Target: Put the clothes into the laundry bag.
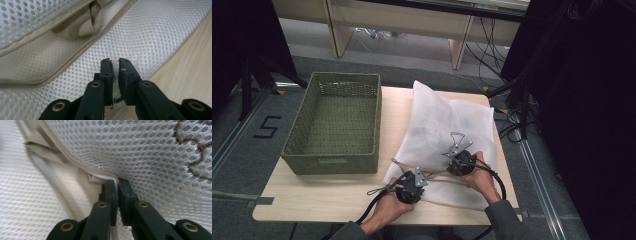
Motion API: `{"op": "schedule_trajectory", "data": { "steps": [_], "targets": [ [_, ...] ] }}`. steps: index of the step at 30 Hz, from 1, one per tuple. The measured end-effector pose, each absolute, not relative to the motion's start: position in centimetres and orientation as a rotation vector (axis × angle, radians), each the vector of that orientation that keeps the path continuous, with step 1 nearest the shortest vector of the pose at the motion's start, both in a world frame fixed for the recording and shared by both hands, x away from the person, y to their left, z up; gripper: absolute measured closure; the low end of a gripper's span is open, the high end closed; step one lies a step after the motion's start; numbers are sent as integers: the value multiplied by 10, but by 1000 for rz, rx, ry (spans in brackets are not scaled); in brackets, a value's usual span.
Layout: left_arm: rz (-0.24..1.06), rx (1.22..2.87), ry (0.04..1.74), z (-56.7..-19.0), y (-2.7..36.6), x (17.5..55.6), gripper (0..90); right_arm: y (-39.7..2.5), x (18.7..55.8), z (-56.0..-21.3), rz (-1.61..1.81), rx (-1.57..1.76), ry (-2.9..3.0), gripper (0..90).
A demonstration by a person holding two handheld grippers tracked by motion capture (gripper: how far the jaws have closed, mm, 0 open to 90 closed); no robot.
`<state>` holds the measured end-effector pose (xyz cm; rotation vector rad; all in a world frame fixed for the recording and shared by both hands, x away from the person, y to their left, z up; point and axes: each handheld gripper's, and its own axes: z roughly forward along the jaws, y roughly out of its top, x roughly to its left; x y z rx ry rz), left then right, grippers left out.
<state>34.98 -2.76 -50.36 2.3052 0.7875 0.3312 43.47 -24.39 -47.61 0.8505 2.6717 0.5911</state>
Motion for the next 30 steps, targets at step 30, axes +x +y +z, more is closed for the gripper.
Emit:
{"op": "schedule_trajectory", "data": {
  "steps": [30],
  "targets": [
    [370,2178,1120,-484,63,349,416,-236,400,-466,557,697,2765,760]
  ]
}}
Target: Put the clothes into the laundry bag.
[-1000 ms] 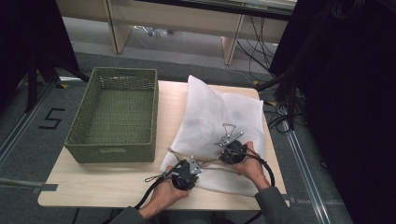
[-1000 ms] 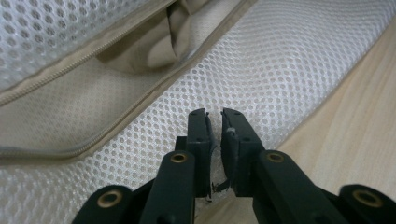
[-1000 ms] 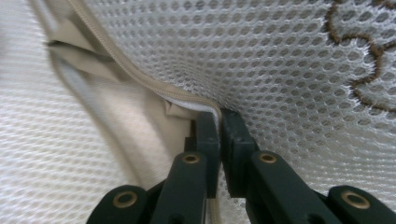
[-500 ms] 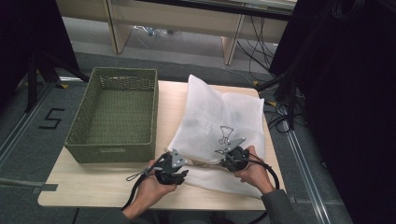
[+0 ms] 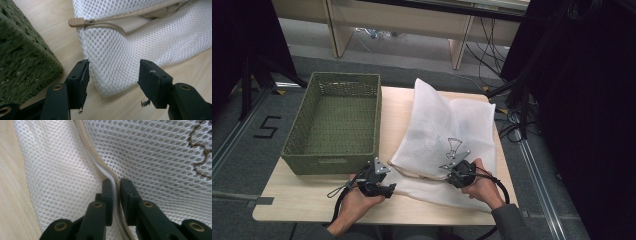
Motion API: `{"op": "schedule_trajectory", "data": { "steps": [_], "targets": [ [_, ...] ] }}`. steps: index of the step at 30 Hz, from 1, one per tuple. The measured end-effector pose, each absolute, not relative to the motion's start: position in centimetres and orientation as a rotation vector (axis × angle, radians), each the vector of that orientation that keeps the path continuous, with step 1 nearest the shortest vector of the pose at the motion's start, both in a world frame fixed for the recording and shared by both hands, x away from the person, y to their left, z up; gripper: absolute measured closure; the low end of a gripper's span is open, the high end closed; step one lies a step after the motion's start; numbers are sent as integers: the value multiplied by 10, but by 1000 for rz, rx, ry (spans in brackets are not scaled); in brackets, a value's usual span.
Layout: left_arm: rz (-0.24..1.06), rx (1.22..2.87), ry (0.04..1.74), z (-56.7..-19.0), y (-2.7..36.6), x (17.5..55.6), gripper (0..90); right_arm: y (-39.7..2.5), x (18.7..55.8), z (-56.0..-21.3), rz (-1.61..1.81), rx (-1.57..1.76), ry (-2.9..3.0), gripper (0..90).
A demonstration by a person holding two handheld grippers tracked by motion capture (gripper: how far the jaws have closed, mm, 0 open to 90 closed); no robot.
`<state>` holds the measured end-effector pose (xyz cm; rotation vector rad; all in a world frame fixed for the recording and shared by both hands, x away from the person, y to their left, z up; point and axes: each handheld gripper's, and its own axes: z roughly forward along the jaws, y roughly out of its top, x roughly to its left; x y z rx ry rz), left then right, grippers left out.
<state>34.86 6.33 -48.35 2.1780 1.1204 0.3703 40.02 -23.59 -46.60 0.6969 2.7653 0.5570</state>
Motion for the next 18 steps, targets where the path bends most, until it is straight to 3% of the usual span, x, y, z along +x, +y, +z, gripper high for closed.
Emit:
{"op": "schedule_trajectory", "data": {
  "steps": [8,12,13,18],
  "targets": [
    [356,2184,1113,-485,61,349,402,-225,392,-464,540,611,2700,696],
    [355,2188,1115,-486,62,349,391,-219,390,-465,513,575,2688,763],
    [354,2191,1117,-488,62,351,386,-218,391,-467,490,525,2697,851],
    [351,2191,1122,-489,64,352,378,-221,388,-460,514,590,2717,880]
  ]
}}
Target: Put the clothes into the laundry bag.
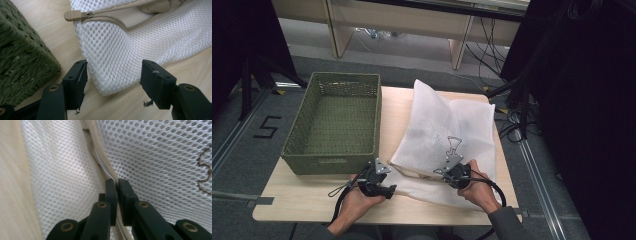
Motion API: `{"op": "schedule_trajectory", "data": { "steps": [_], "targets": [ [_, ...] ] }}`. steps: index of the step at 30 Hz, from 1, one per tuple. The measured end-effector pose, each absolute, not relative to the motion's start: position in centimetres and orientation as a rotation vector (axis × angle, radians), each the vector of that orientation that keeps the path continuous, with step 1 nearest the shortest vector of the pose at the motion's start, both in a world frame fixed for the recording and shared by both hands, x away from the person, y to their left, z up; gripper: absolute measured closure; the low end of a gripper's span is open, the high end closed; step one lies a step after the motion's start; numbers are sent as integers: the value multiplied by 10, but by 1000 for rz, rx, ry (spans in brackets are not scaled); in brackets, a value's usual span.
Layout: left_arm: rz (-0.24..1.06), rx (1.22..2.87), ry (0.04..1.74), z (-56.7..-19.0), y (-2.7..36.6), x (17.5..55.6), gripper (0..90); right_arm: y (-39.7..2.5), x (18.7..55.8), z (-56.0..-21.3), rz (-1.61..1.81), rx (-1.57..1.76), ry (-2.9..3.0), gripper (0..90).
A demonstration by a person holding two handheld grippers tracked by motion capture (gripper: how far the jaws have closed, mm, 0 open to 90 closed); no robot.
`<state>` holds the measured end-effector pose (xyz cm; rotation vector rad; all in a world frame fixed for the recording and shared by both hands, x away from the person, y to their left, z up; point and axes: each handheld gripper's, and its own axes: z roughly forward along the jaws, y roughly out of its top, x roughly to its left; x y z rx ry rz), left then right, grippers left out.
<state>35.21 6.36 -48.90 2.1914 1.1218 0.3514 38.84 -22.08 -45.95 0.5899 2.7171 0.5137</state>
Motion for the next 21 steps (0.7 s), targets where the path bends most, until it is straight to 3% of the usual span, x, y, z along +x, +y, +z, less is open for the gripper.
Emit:
{"op": "schedule_trajectory", "data": {
  "steps": [11,15,18,21],
  "targets": [
    [301,2164,1131,-495,57,363,395,-237,380,-447,617,634,2732,882],
    [314,2159,1102,-494,56,364,440,-240,380,-449,630,670,2743,880],
    [312,2155,1065,-492,55,363,642,-241,383,-453,622,650,2758,876],
    [307,2146,1024,-488,56,359,737,-242,384,-456,616,664,2767,831]
  ]
}}
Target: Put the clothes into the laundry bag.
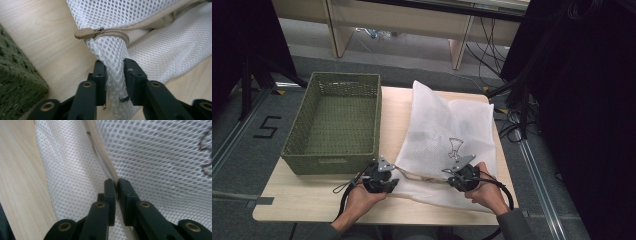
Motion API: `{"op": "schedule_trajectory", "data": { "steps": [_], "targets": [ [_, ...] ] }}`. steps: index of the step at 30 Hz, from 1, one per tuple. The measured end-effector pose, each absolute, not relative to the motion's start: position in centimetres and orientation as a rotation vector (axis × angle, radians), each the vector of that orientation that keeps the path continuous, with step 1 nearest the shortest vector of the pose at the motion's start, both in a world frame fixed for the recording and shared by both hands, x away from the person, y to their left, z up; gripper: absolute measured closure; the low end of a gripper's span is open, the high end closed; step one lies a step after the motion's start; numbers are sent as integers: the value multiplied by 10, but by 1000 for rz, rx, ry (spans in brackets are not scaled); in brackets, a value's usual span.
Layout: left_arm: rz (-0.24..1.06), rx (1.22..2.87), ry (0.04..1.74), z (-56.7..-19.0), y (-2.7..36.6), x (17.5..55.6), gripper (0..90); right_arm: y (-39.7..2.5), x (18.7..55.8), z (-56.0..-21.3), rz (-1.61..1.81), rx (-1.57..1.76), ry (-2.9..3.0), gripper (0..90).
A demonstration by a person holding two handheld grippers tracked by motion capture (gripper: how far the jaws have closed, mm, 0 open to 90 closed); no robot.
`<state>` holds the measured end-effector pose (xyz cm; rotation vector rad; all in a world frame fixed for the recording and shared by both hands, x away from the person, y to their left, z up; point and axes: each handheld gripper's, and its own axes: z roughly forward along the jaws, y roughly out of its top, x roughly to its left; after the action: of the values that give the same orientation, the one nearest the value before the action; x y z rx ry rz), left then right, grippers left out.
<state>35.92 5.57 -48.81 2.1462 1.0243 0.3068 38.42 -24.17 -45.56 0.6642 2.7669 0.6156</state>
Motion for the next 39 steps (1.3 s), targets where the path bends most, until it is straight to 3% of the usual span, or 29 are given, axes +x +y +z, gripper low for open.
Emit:
{"op": "schedule_trajectory", "data": {
  "steps": [14,17,18,20,24,30,33,39],
  "targets": [
    [264,2140,987,-484,50,354,773,-229,380,-453,659,688,2716,700],
    [257,2140,990,-485,51,353,737,-230,380,-451,651,688,2717,749],
    [227,2143,1001,-486,51,353,697,-232,381,-450,642,700,2707,820],
    [217,2132,1016,-486,53,354,620,-235,382,-451,627,697,2717,855],
    [197,2107,1045,-486,57,357,596,-237,382,-450,625,718,2729,866],
    [157,2070,1075,-484,62,361,612,-235,381,-447,633,697,2726,861],
    [167,2073,1065,-483,62,361,685,-237,381,-447,646,697,2723,841],
    [211,2106,1035,-484,60,359,761,-242,383,-438,715,750,2705,732]
  ]
}}
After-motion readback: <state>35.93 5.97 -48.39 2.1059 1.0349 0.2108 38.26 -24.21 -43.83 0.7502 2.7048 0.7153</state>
